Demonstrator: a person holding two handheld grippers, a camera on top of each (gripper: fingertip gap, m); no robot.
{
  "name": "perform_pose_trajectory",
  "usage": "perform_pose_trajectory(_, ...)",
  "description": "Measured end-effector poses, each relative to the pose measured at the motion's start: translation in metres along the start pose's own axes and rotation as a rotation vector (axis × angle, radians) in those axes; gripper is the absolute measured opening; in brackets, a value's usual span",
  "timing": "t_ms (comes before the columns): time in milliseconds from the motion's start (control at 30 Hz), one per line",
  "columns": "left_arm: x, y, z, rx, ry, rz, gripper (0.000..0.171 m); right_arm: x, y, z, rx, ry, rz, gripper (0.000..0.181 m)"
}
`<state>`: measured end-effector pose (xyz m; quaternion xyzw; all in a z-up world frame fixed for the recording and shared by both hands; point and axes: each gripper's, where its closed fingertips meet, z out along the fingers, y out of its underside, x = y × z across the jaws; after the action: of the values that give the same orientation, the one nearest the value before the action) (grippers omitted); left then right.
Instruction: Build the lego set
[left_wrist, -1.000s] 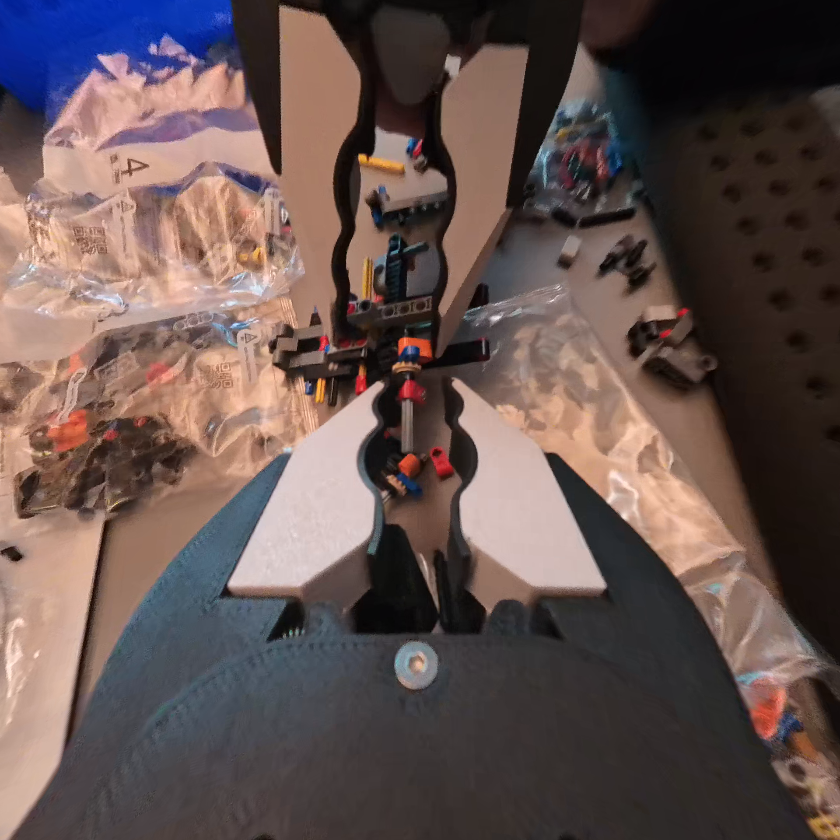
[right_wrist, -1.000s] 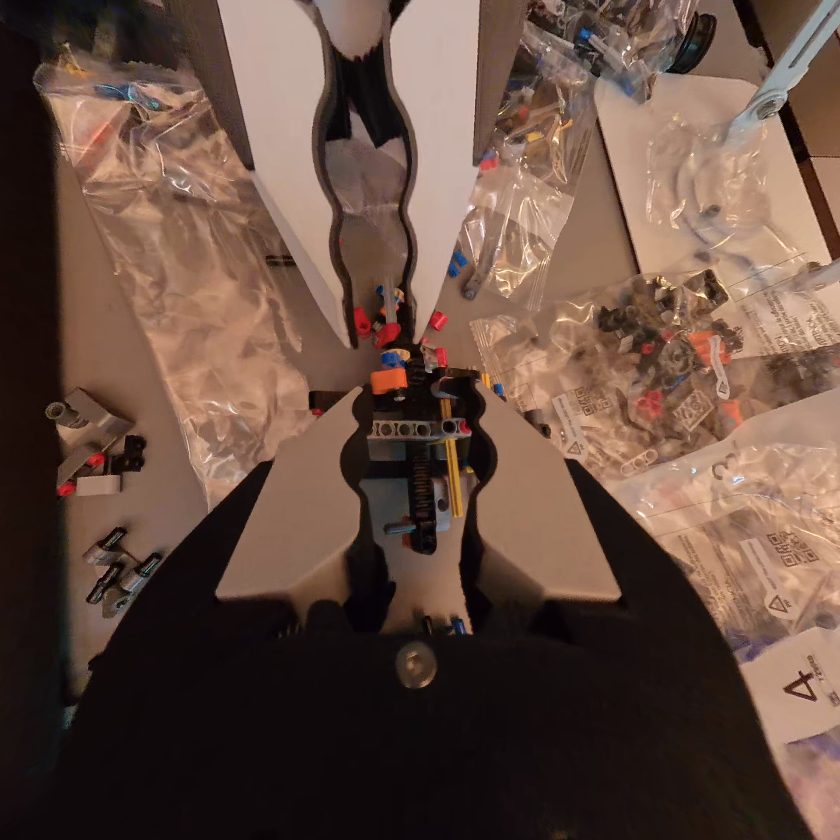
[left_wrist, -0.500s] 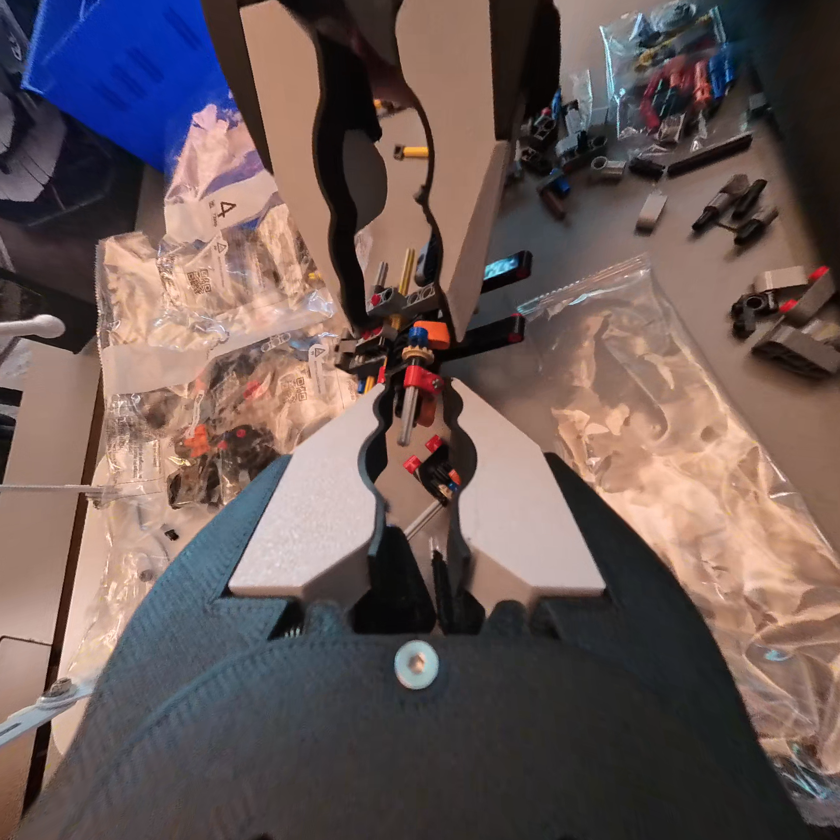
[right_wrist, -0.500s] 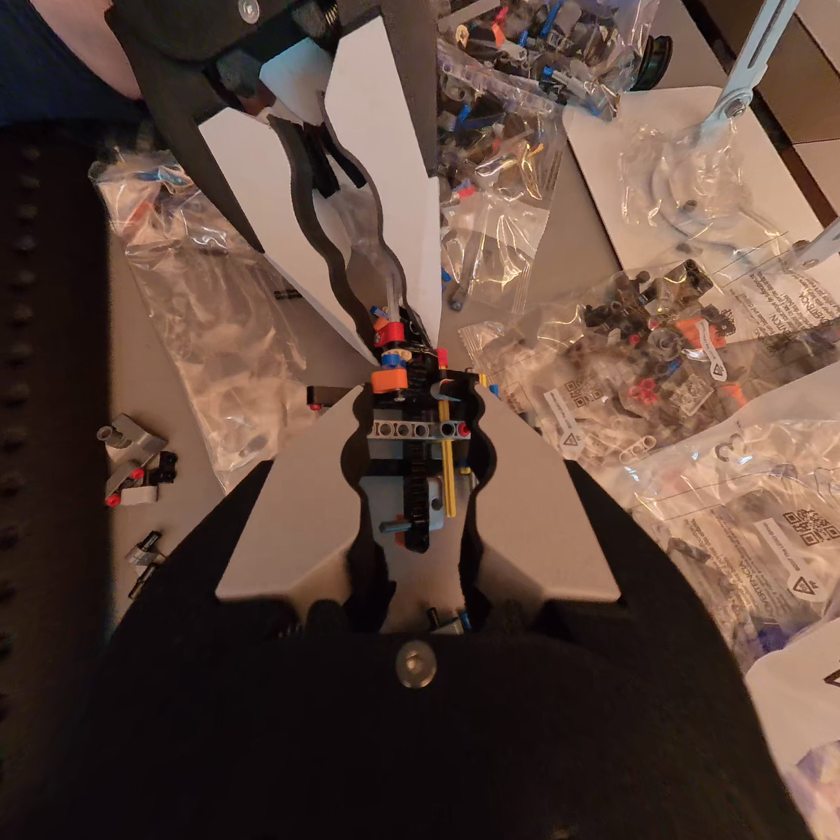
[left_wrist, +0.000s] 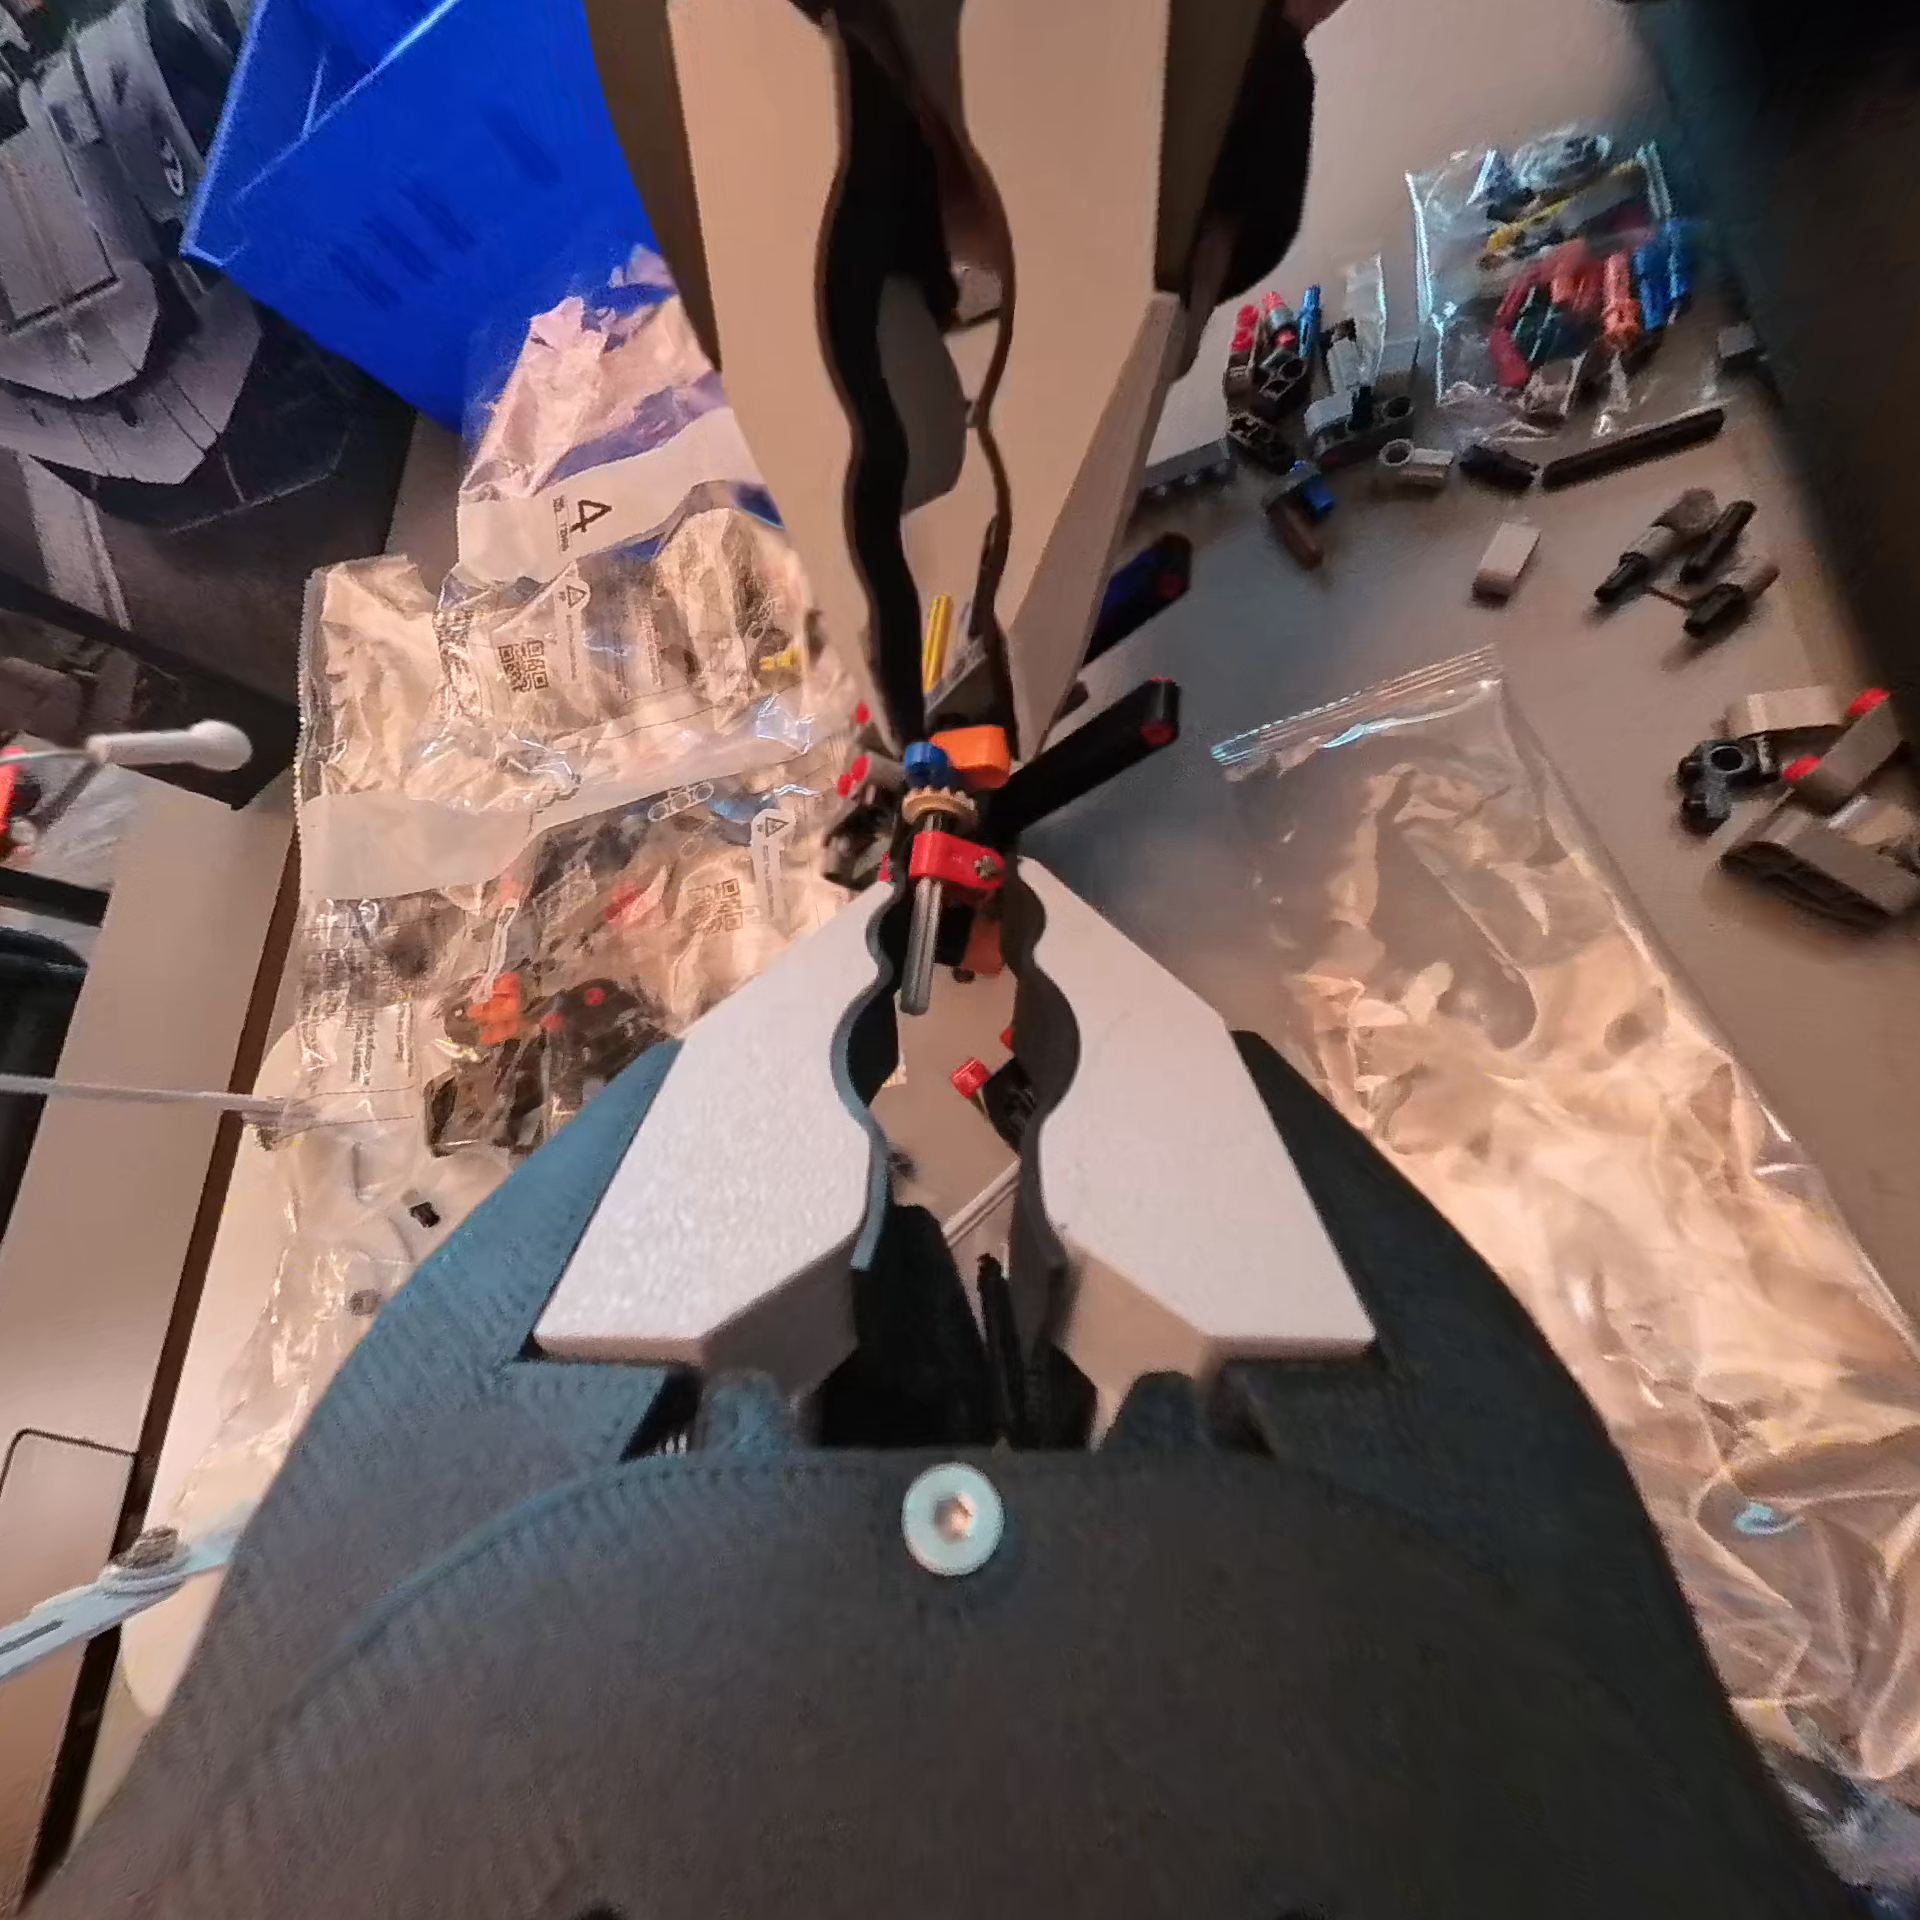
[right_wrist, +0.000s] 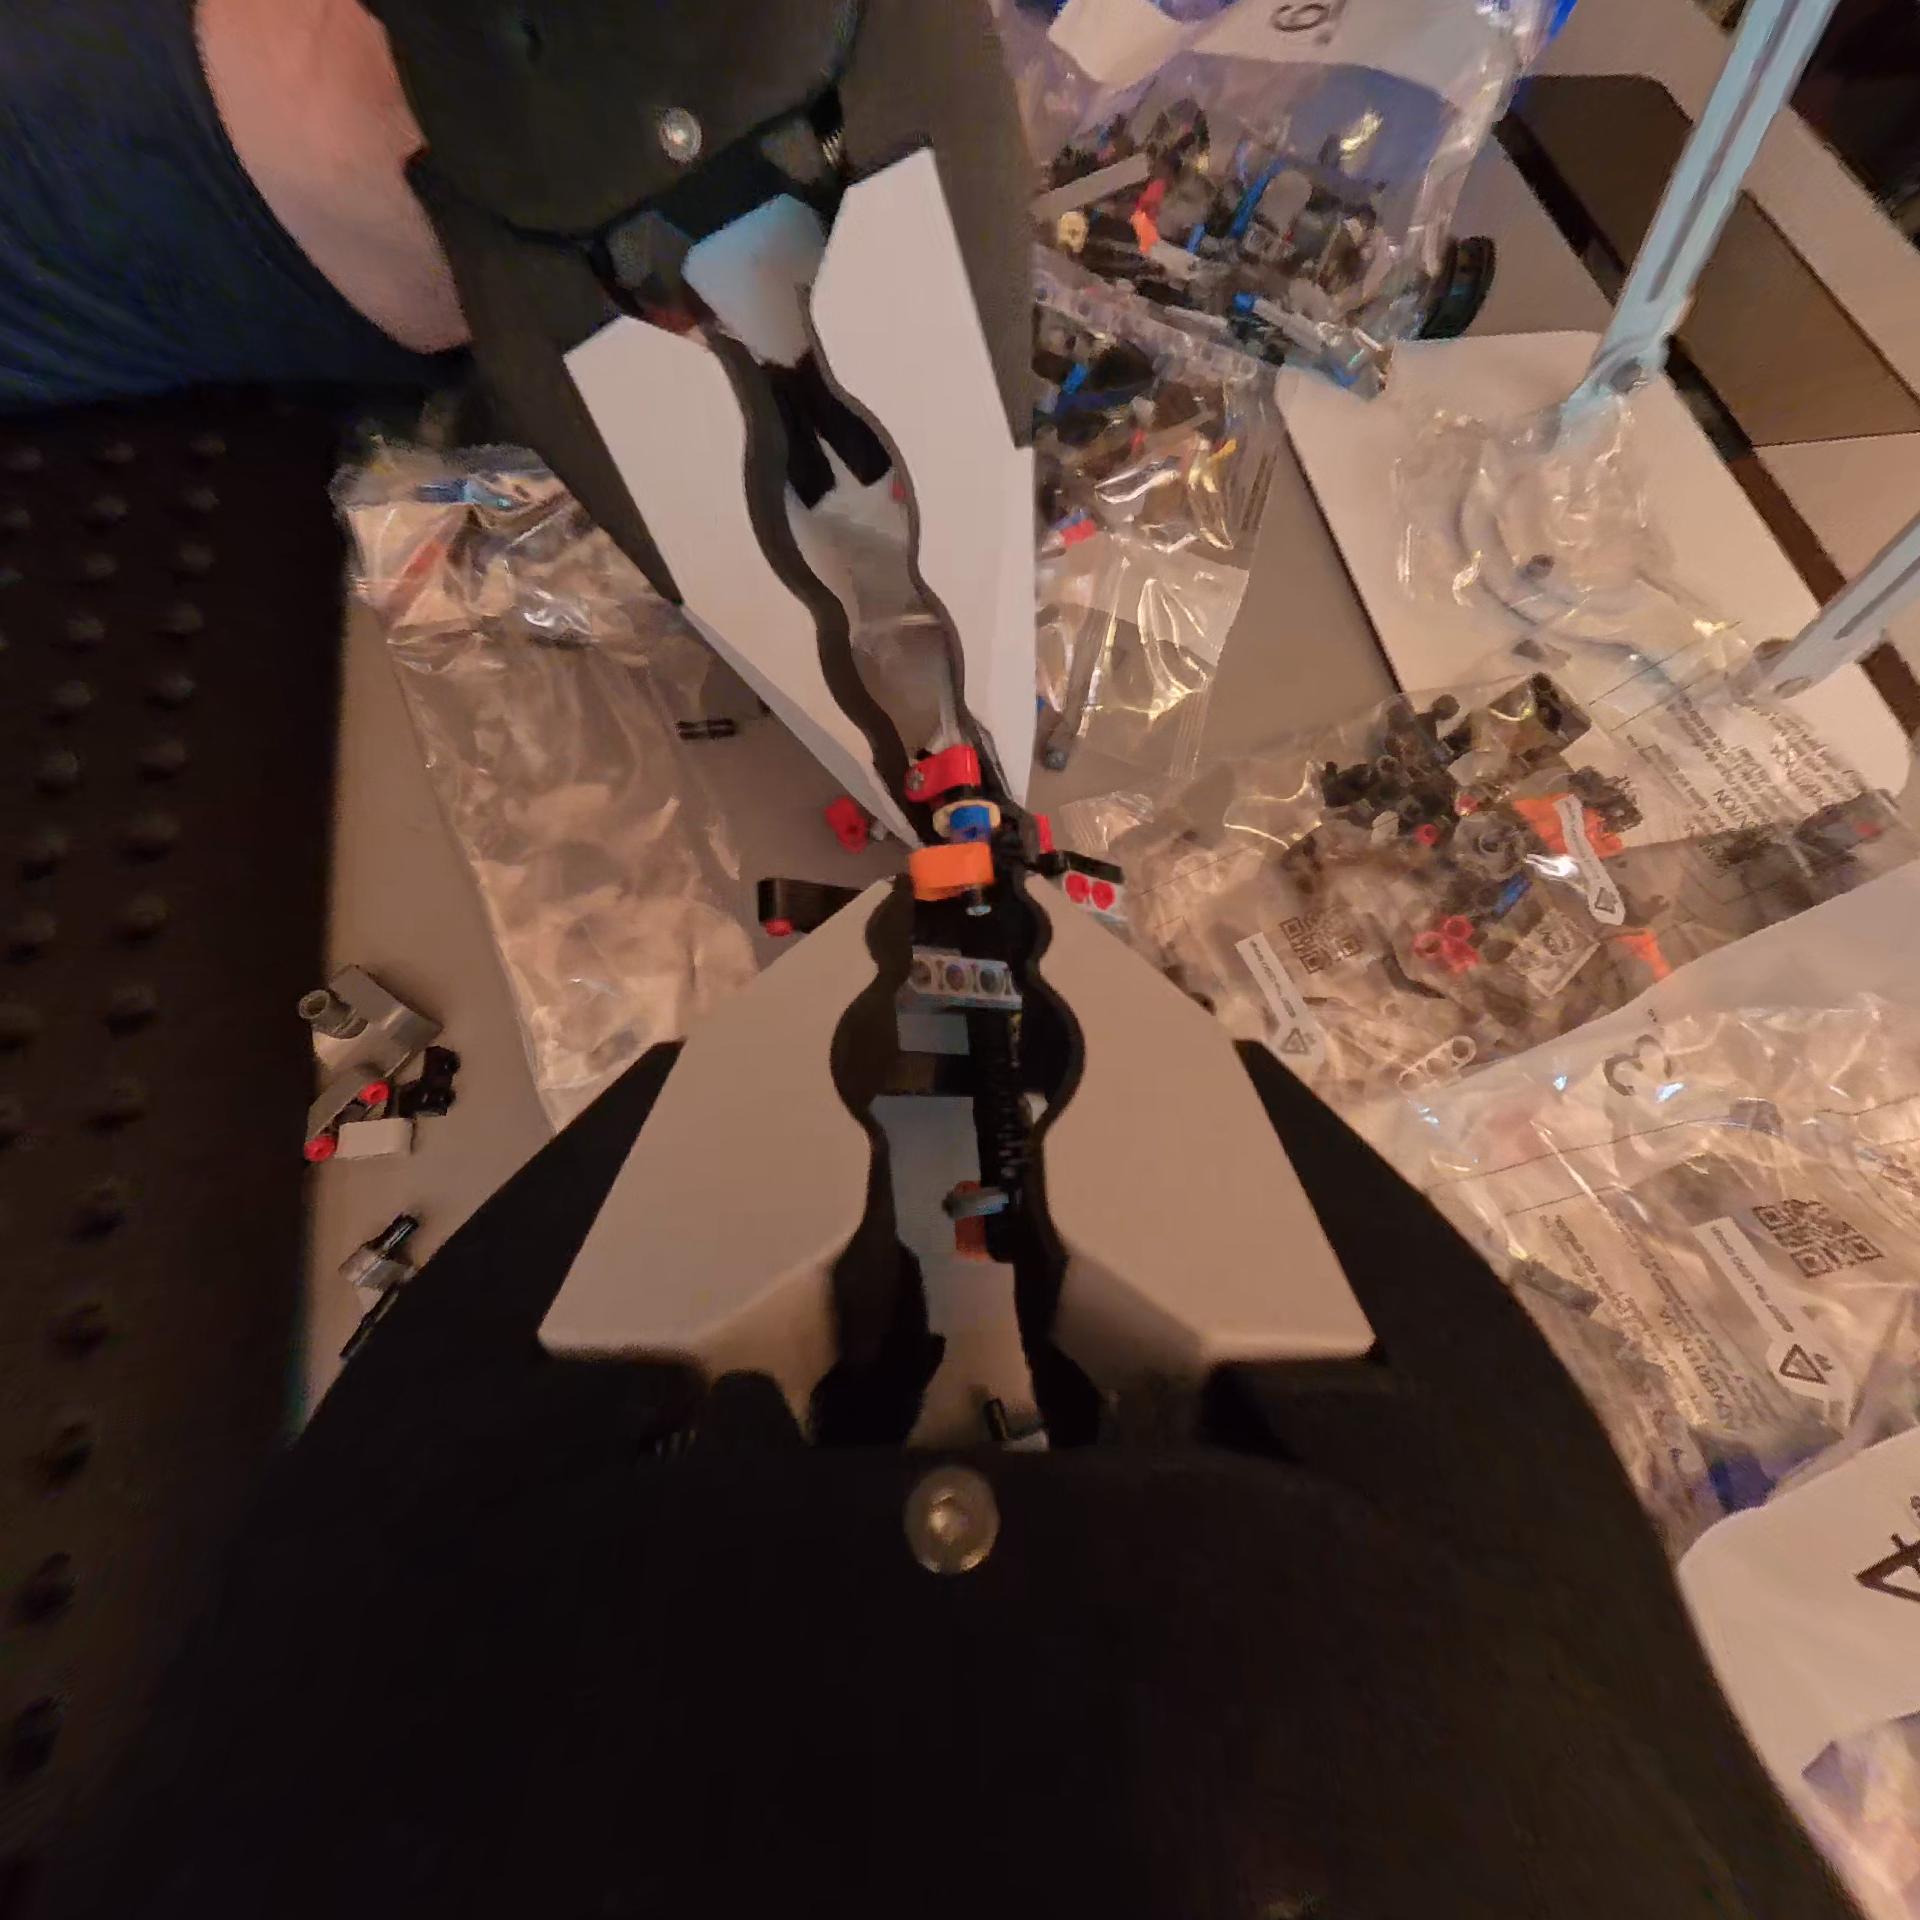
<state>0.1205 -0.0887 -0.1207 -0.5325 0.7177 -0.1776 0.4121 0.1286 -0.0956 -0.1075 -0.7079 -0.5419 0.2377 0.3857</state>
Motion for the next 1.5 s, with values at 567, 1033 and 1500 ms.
perform_pose_trajectory(567, 0.003, 0.001, 0.004, 0.005, 0.037, -0.052, 0.016, -0.001, -0.002, 0.007, -0.064, 0.112, -0.173, 0.015)
perform_pose_trajectory(1033, 0.004, 0.001, 0.000, 0.010, 0.056, -0.064, 0.014, 0.000, -0.004, 0.008, -0.082, 0.151, -0.221, 0.013)
perform_pose_trajectory(1500, 0.006, -0.014, -0.018, 0.151, 0.127, -0.113, 0.004, -0.002, -0.005, -0.003, -0.031, 0.093, -0.159, 0.011)
